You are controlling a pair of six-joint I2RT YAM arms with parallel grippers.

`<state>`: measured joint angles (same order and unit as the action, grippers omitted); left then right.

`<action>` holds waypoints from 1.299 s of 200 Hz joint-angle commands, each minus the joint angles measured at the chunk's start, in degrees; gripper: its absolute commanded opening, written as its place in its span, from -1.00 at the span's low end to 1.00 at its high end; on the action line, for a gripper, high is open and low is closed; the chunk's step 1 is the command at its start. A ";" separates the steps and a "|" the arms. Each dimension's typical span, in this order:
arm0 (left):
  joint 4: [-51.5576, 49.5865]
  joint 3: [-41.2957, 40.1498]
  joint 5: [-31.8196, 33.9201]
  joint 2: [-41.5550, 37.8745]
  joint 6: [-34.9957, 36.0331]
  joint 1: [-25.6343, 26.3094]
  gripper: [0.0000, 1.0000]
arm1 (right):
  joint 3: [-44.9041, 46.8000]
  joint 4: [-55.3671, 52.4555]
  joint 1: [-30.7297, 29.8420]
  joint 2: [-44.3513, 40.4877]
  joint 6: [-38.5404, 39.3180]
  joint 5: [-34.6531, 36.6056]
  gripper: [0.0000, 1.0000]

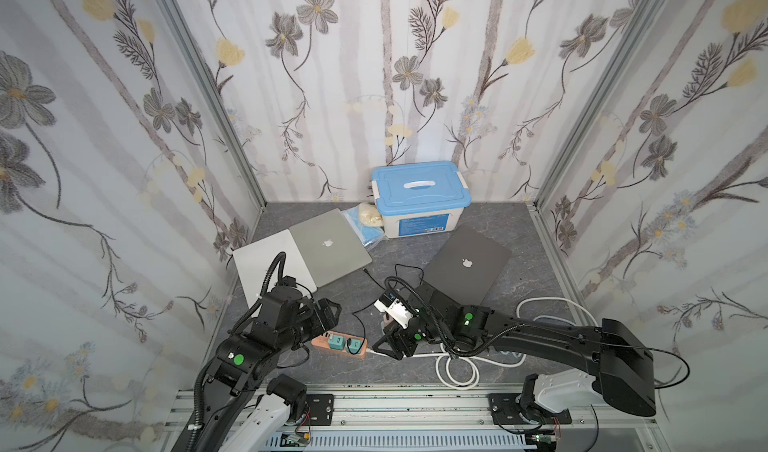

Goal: Unplug the laptop charger
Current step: Remove the charging cable from the plug.

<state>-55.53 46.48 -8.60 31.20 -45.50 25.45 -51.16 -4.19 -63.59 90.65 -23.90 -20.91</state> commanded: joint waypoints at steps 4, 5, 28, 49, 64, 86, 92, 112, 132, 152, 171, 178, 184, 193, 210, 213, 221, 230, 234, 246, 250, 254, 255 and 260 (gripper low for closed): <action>-3.36 -3.41 -1.48 -3.13 -5.04 0.38 0.68 | -0.31 7.03 -0.78 4.03 -3.38 2.21 0.38; -3.23 -3.67 -1.63 -3.24 -5.26 0.43 0.68 | -0.33 7.28 -0.76 4.19 -3.45 2.20 0.38; 1.82 -7.85 -3.77 -4.48 -8.51 1.62 0.65 | -1.02 10.83 -1.35 8.90 -5.68 2.52 0.36; 3.22 -9.04 -3.23 -3.88 -8.86 2.57 0.62 | -2.98 12.40 -1.62 12.39 -6.66 2.74 0.33; 3.22 -9.19 -3.56 -3.69 -8.72 2.85 0.60 | -3.51 13.41 -1.74 13.74 -6.99 2.86 0.30; 4.48 -11.03 -5.31 -3.78 -9.22 2.96 0.58 | -3.93 13.97 -1.71 15.39 -7.11 2.92 0.27; 5.21 -11.87 -6.06 -3.86 -9.70 3.02 0.57 | -4.43 13.64 -1.58 16.07 -6.94 2.88 0.27; 7.04 -14.24 -6.99 -4.39 -10.67 3.29 0.54 | -5.75 13.13 -1.62 18.13 -6.68 2.46 0.25; 6.82 -14.98 -7.27 -3.94 -10.05 3.38 0.52 | -6.21 13.33 -1.66 18.99 -6.63 2.73 0.17; 7.51 -15.49 -8.20 -3.34 -9.56 3.41 0.48 | -6.24 13.23 -1.46 19.46 -6.67 3.12 0.09; 9.02 -16.24 -9.22 -2.84 -9.55 3.51 0.43 | -6.19 13.24 -1.19 19.57 -6.73 3.24 0.02; 9.43 -16.43 -9.41 -2.66 -9.60 3.67 0.40 | -6.08 13.24 -1.11 19.38 -6.77 3.34 0.01; 9.69 -16.74 -9.55 -2.52 -9.66 3.68 0.37 | -5.91 13.15 -1.16 19.11 -6.77 3.47 0.01; 10.15 -16.93 -9.76 -2.53 -9.73 3.93 0.35 | -5.27 13.28 -1.18 18.40 -6.89 3.69 0.01; 11.04 -17.37 -10.11 -2.47 -9.76 4.33 0.30 | -3.77 13.72 -1.09 17.15 -7.26 4.27 0.03; 11.21 -17.39 -10.11 -2.46 -9.77 4.42 0.29 | -3.59 13.76 -1.09 17.00 -7.28 4.41 0.03; 11.92 -17.43 -10.20 -2.20 -9.69 4.69 0.28 | -3.43 13.85 -0.94 17.07 -7.31 4.52 0.03; 12.90 -17.40 -10.38 -1.96 -9.85 5.18 0.27 | -3.49 13.98 -0.78 17.29 -7.30 4.41 0.02; 13.30 -17.47 -10.34 -1.75 -9.87 5.29 0.27 | -3.58 14.03 -0.67 17.56 -7.30 4.44 0.02; 13.97 -17.28 -9.88 -0.91 -9.87 6.10 0.25 | -4.10 14.12 -0.50 18.23 -7.08 3.99 0.02; 14.08 -17.29 -9.65 -0.69 -9.88 6.23 0.24 | -4.32 14.20 -0.47 18.39 -7.09 3.92 0.02; 14.20 -17.13 -9.45 -0.38 -9.88 6.51 0.24 | -4.51 14.20 -0.45 18.49 -7.04 3.82 0.02; 14.30 -17.13 -9.39 -0.32 -9.79 6.57 0.24 | -4.54 14.20 -0.47 18.50 -6.99 3.79 0.02; 14.51 -17.18 -9.18 0.03 -9.78 6.92 0.23 | -4.78 14.21 -0.43 18.66 -6.84 3.72 0.02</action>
<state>-44.01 29.12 -18.65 30.11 -55.11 31.33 -54.89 7.46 -64.12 108.60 -30.52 -17.52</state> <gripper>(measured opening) 0.621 0.508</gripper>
